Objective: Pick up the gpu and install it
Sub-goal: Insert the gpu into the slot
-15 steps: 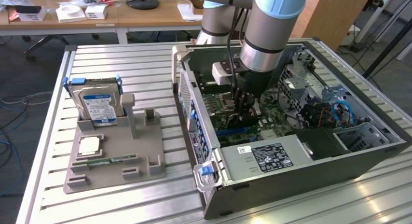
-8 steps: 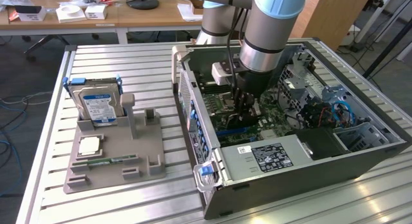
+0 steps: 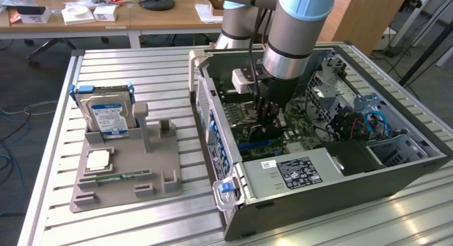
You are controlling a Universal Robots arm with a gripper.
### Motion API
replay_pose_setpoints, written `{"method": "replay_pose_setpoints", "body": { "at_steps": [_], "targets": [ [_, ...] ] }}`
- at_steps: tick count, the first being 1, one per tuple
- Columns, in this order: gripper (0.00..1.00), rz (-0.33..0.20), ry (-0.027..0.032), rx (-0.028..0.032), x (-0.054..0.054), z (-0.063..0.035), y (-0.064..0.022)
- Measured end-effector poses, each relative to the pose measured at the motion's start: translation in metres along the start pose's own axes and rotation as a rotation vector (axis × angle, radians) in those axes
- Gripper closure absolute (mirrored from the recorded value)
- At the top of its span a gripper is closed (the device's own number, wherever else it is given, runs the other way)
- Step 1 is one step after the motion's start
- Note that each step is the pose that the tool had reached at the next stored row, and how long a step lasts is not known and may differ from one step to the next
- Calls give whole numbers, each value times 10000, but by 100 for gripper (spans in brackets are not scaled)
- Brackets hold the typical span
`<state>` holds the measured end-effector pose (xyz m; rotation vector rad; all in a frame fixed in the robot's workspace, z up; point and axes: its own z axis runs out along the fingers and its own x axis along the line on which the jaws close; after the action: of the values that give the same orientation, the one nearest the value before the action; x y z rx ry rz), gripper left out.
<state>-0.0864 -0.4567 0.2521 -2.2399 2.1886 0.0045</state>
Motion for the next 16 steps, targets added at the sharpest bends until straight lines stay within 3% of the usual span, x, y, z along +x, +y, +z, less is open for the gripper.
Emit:
{"method": "replay_pose_setpoints", "body": {
  "at_steps": [4, 8, 16],
  "targets": [
    [74, -12, -1, 9, 0, 0, 1],
    [74, -15, 1, 71, 0, 0, 3],
    [74, -15, 2, 71, -2, 0, 10]
  ]
}}
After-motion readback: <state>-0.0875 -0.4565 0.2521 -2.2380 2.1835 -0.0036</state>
